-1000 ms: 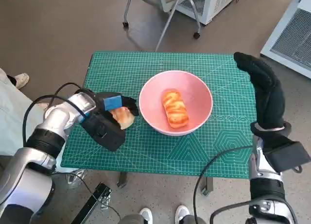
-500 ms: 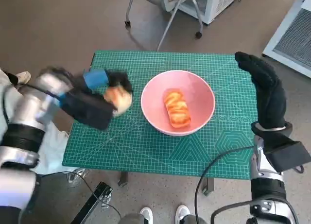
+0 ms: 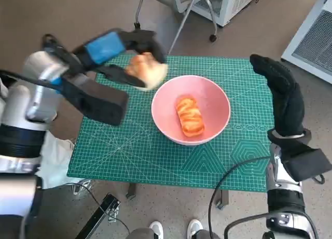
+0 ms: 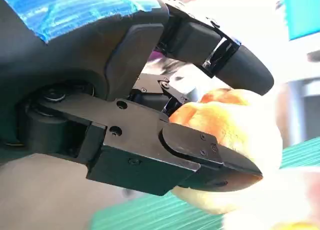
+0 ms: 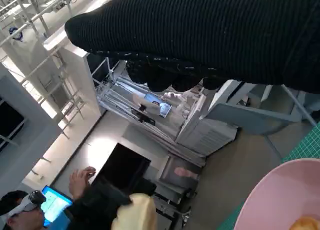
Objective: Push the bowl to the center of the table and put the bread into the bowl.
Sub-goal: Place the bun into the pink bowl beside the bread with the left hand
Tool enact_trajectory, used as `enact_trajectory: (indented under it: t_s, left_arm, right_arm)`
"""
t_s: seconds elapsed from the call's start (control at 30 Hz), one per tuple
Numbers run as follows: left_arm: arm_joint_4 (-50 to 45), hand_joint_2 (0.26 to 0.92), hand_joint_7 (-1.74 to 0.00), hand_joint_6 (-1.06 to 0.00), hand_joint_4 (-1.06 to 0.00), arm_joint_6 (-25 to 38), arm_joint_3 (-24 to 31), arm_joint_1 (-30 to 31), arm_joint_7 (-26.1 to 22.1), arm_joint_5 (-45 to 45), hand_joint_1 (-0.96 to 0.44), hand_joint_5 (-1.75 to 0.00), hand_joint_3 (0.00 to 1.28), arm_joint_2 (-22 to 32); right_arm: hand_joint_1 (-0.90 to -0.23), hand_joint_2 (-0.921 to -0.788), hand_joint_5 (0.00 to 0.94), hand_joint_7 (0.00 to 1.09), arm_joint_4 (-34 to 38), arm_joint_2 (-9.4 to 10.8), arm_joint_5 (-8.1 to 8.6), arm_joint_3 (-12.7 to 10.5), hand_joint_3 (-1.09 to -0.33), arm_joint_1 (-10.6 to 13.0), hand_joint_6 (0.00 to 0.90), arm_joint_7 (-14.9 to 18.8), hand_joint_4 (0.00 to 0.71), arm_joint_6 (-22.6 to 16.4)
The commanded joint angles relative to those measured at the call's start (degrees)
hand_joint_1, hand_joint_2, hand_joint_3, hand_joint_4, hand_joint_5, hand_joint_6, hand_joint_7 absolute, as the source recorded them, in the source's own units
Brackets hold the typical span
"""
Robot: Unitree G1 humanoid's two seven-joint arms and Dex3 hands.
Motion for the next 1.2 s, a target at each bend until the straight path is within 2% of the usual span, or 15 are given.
enact_trajectory:
  t_s: [0.03,0.23,0.27,0.3,0.33,0.37,0.4,0.47,0.57,0.7,1.0,1.2]
  left_arm:
    - [2.62,0.921,-1.17,-0.71,-0.52,-3.12,-1.57,-1.65,1.47,-0.71,0.0,-1.24,0.11,-3.14]
    - [8.51,0.921,-1.28,-0.61,-0.43,-7.04,-4.47,-2.86,4.38,2.2,0.0,-1.32,0.19,-5.48]
    - [9.32,0.921,-1.33,-0.56,-0.42,-7.35,-5.04,-3.11,4.85,2.91,-0.12,-1.03,0.21,-5.69]
    - [9.78,0.921,-1.35,-0.55,-0.45,-7.27,-5.78,-3.27,5.07,3.87,-0.17,-0.88,0.21,-5.87]
    - [10.17,0.889,-1.05,-0.53,-0.47,-7.27,-6.27,-3.42,5.27,4.53,-0.09,-0.61,0.18,-5.98]
    - [10.14,0.882,-0.77,-0.57,-0.51,-6.92,-6.84,-3.45,5.16,5.37,-0.03,-0.41,0.14,-6.04]
    - [10.19,0.875,-0.54,-0.6,-0.51,-6.72,-7.24,-3.5,5.13,5.96,-0.01,-0.26,0.09,-6.07]
    - [10.09,0.868,-0.33,-0.62,-0.51,-6.19,-7.83,-3.53,4.51,6.71,0.01,-0.13,0.05,-6.15]
    - [10.23,0.864,-0.15,-0.63,-0.5,-5.78,-8.26,-3.44,4.07,7.1,0.01,-0.04,0.02,-6.27]
    - [10.97,0.863,-0.08,-0.64,-0.49,-6.36,-8.07,-3.32,3.56,6.17,0.0,-0.01,0.01,-6.44]
    - [11.93,0.864,-0.06,-0.69,-0.51,-7.21,-8.29,-3.53,3.95,6.13,0.0,-0.01,0.0,-6.68]
    - [11.22,0.863,-0.06,-0.72,-0.53,-7.9,-8.14,-3.35,4.75,6.7,-0.02,-0.01,0.0,-6.1]
  right_arm:
    - [-0.577,-0.921,0.003,0.74,0.42,0.36,-0.08,0.26,-0.808,0.65,0.038,0.25,0.386,0.82]
    - [-0.58,-0.921,0.003,0.74,-0.67,0.42,-0.18,0.37,-0.808,1.18,0.037,0.07,0.386,1.03]
    - [-0.58,-0.921,0.003,0.74,-0.84,0.41,-0.19,0.37,-0.807,1.25,0.037,0.05,0.386,1.09]
    - [-0.581,-0.921,0.003,0.74,-1.08,0.32,-0.19,0.33,-0.807,1.37,0.037,0.03,0.386,1.14]
    - [-0.581,-0.921,0.003,0.74,-1.25,0.28,-0.22,0.3,-0.807,1.43,0.037,0.0,0.386,1.19]
    - [-0.582,-0.921,0.003,0.74,-1.48,0.17,-0.18,0.24,-0.807,1.53,0.037,0.03,0.386,1.23]
    - [-0.581,-0.921,0.003,0.74,-1.63,0.12,-0.16,0.2,-0.806,1.6,0.037,0.04,0.386,1.28]
    - [-0.581,-0.921,0.003,0.74,-1.84,-0.08,0.0,0.04,-0.806,1.74,0.037,0.17,0.387,1.26]
    - [-0.581,-0.921,0.003,0.74,-1.72,-0.35,0.17,-0.19,-0.805,1.82,0.038,0.29,0.387,1.08]
    - [-0.582,-0.921,0.003,0.74,-1.54,-0.54,-0.21,-0.34,-0.804,1.96,0.039,-0.01,0.387,0.71]
    - [-0.578,-0.921,0.0,0.73,-1.05,-0.4,-1.3,-0.32,-0.805,1.88,0.039,-0.94,0.382,0.17]
    - [-0.578,-0.921,0.0,0.73,-0.55,-0.12,-0.59,-0.29,-0.806,1.62,0.04,-0.42,0.381,0.21]
